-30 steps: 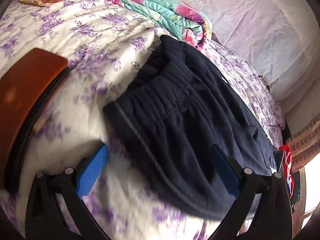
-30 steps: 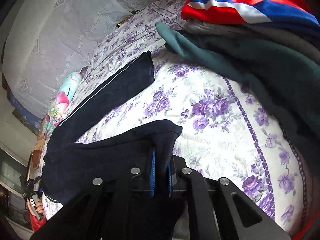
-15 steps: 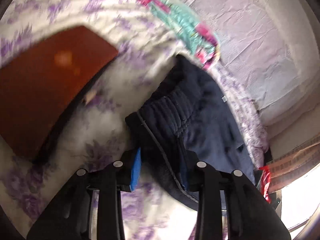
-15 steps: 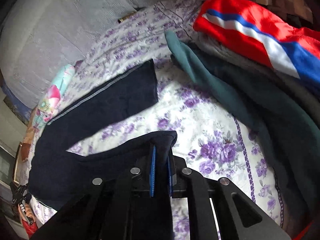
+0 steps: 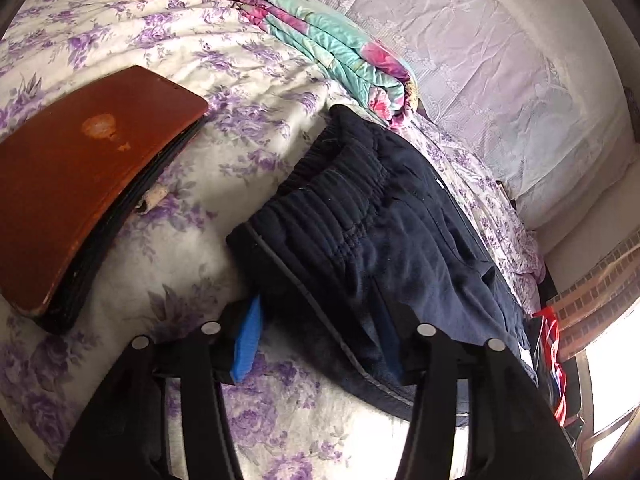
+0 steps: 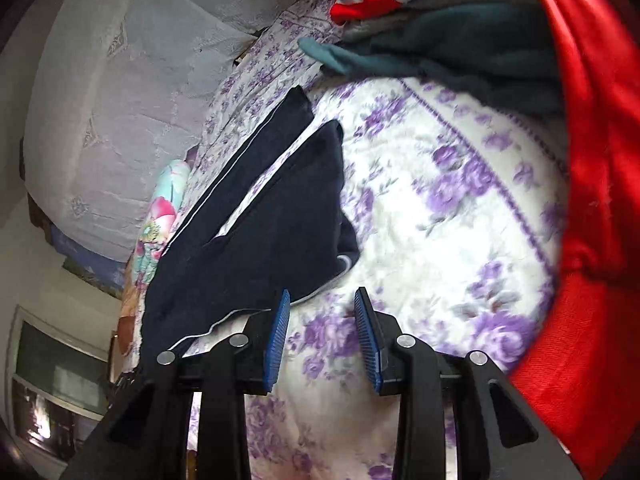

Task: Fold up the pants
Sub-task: 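Grasp the sweatpants leg hem with the right gripper and lift it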

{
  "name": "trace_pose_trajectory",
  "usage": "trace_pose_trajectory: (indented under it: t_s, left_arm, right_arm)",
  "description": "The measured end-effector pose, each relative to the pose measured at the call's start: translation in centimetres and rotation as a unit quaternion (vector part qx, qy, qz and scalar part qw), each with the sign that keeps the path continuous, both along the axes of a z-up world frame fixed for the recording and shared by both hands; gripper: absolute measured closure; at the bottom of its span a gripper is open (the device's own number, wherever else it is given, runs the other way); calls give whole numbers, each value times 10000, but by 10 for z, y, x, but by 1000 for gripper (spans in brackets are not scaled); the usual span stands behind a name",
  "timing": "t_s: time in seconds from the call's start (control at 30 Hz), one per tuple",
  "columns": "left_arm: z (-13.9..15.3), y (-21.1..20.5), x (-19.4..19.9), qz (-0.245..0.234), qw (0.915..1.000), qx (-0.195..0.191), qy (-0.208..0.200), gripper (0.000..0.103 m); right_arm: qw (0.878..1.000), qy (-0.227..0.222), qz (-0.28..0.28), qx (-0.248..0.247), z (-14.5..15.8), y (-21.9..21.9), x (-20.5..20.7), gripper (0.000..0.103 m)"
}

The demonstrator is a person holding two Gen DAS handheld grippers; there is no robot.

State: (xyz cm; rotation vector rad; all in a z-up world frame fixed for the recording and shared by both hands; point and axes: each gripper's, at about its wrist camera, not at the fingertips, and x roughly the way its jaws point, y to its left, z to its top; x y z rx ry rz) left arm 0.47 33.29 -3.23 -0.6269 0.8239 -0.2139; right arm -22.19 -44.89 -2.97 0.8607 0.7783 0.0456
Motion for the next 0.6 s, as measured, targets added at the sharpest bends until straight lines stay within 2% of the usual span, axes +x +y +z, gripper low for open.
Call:
trace_pose_trajectory:
  t_s: [0.1,0.17,0.2,0.23,0.3,0.37,0.43,0.5,0.53,0.57,0.6]
  left_arm:
    - [6,-9,7,-71,9999,93,125,34]
    - [11,-16,10,-62,9994,260,227,36]
    - [14,-15,10,-17,9993,252,266,59]
    - [16,-11,8,-24,9995,149,295,74]
    - [21,0,1,-123,9988,-425,195,77]
    - [22,2,-10,-173,9976,-643,176,77]
    - [15,-5,-17,-272,9974,-589,307,76]
    - [-3,-6,-19,-290,9969,-570,457,74]
    - [-6,-3,-20,-303,9965,-683,373,74]
    - [-5,0,-22,-331,9959,-779,324,73]
    - [-2,3,-25,-333,9952,-852,336,69]
  right_arm:
    - [9990,-45,122,423,-9,5,32,66]
    - [9991,-108,145,392,-8,11,50,86]
    - [9993,-146,171,314,-3,13,56,90]
    - [9992,-288,154,232,8,13,57,91]
    - [9978,-642,101,-139,41,7,46,92]
    - [9969,-738,162,-237,61,-2,32,92]
    - [9974,-430,189,-541,57,-3,23,91]
    - [9979,104,232,-591,31,-6,16,89]
    - [9973,441,265,-525,14,-7,13,85]
    - [9969,556,248,-488,3,-8,9,85]
    - [9982,406,184,-409,3,-9,2,81]
